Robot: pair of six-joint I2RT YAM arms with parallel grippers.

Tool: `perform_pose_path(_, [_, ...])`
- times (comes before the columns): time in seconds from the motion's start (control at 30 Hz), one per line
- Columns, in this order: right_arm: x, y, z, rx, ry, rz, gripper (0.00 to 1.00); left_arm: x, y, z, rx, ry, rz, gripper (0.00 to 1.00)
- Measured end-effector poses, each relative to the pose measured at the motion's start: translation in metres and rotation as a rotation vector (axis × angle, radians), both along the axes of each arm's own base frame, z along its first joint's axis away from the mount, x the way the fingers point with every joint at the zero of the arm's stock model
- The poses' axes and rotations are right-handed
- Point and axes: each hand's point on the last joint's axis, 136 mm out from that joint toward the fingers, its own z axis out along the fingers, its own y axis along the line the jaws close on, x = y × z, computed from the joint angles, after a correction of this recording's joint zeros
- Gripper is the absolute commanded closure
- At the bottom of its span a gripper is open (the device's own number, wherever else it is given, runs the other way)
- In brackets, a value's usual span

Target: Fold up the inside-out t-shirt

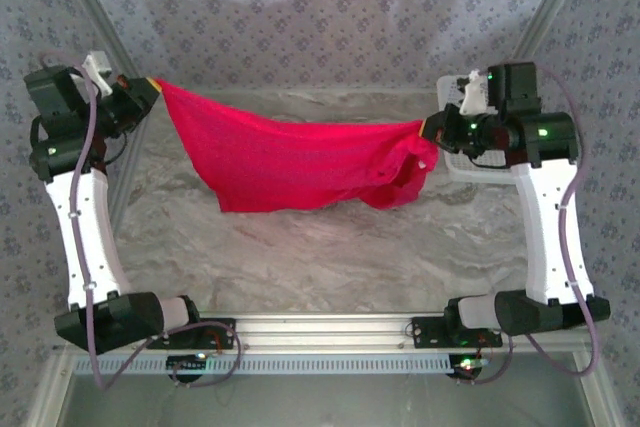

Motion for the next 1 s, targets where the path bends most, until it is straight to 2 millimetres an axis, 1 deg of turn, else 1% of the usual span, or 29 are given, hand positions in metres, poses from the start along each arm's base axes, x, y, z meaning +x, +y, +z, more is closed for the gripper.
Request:
perform_pose_path(0.03, [0.007,0.001,-0.013,-0.003,0.03,-0.001,1.0,0.009,0.004,-0.018,0.0,0.046,0.007,1.0])
perform_pose_path(0.1, [0.027,0.003,-0.042,-0.009,0.091,-0.004,1.0,0.027,0.01,-0.057,0.011,0.145,0.023,1.0])
perform_pose_path(0.13, [0.042,0.004,-0.059,-0.016,0.126,-0.006,1.0,0.042,0.014,-0.083,0.02,0.209,0.034,1.0])
perform_pose_path(0.2, [0.072,0.009,-0.095,-0.029,0.188,-0.006,1.0,0.067,0.02,-0.143,0.044,0.349,0.048,1.0])
perform_pose_path(0.27, [0.099,0.014,-0.136,-0.044,0.254,-0.003,1.0,0.081,0.024,-0.204,0.087,0.49,0.07,1.0])
perform_pose_path(0.3, [0.107,0.016,-0.153,-0.052,0.284,0.0,1.0,0.083,0.025,-0.226,0.116,0.542,0.081,1.0])
perform_pose_path(0.33, [0.115,0.018,-0.174,-0.064,0.325,0.002,1.0,0.083,0.025,-0.249,0.157,0.597,0.091,0.92])
perform_pose_path(0.37, [0.119,0.02,-0.193,-0.074,0.362,0.006,1.0,0.08,0.023,-0.266,0.206,0.641,0.1,0.75])
perform_pose_path(0.4, [0.121,0.023,-0.205,-0.08,0.385,0.01,1.0,0.076,0.021,-0.274,0.254,0.665,0.105,0.65])
perform_pose_path(0.43, [0.123,0.025,-0.217,-0.087,0.405,0.014,1.0,0.072,0.018,-0.279,0.312,0.681,0.111,0.59])
perform_pose_path(0.5, [0.122,0.029,-0.229,-0.091,0.424,0.024,1.0,0.068,0.006,-0.276,0.442,0.667,0.119,0.55])
perform_pose_path(0.57, [0.121,0.032,-0.231,-0.092,0.425,0.031,1.0,0.064,-0.018,-0.259,0.568,0.599,0.103,0.53])
perform_pose_path(0.6, [0.121,0.034,-0.231,-0.089,0.42,0.035,1.0,0.061,-0.034,-0.249,0.622,0.543,0.088,0.52])
perform_pose_path(0.67, [0.123,0.035,-0.229,-0.081,0.41,0.039,1.0,0.05,-0.082,-0.226,0.67,0.406,0.002,0.51])
perform_pose_path(0.7, [0.125,0.036,-0.229,-0.077,0.408,0.04,1.0,0.043,-0.115,-0.215,0.659,0.321,-0.072,0.51])
perform_pose_path(0.73, [0.127,0.037,-0.229,-0.074,0.406,0.041,1.0,0.036,-0.147,-0.206,0.621,0.242,-0.154,0.5])
perform_pose_path(0.8, [0.13,0.037,-0.23,-0.07,0.402,0.04,1.0,0.027,-0.202,-0.199,0.534,0.123,-0.303,0.48])
perform_pose_path(0.83, [0.13,0.037,-0.231,-0.068,0.402,0.042,1.0,0.025,-0.229,-0.2,0.492,0.074,-0.378,0.48])
perform_pose_path(0.87, [0.13,0.037,-0.231,-0.067,0.403,0.042,1.0,0.023,-0.25,-0.205,0.466,0.048,-0.438,0.48])
perform_pose_path(0.9, [0.13,0.038,-0.231,-0.065,0.402,0.043,1.0,0.023,-0.275,-0.214,0.442,0.025,-0.504,0.48])
perform_pose_path(0.97, [0.13,0.038,-0.231,-0.061,0.404,0.043,1.0,0.019,-0.314,-0.238,0.409,0.016,-0.609,0.47])
perform_pose_path(1.0, [0.13,0.038,-0.231,-0.059,0.404,0.044,1.0,0.016,-0.332,-0.255,0.395,0.025,-0.662,0.46])
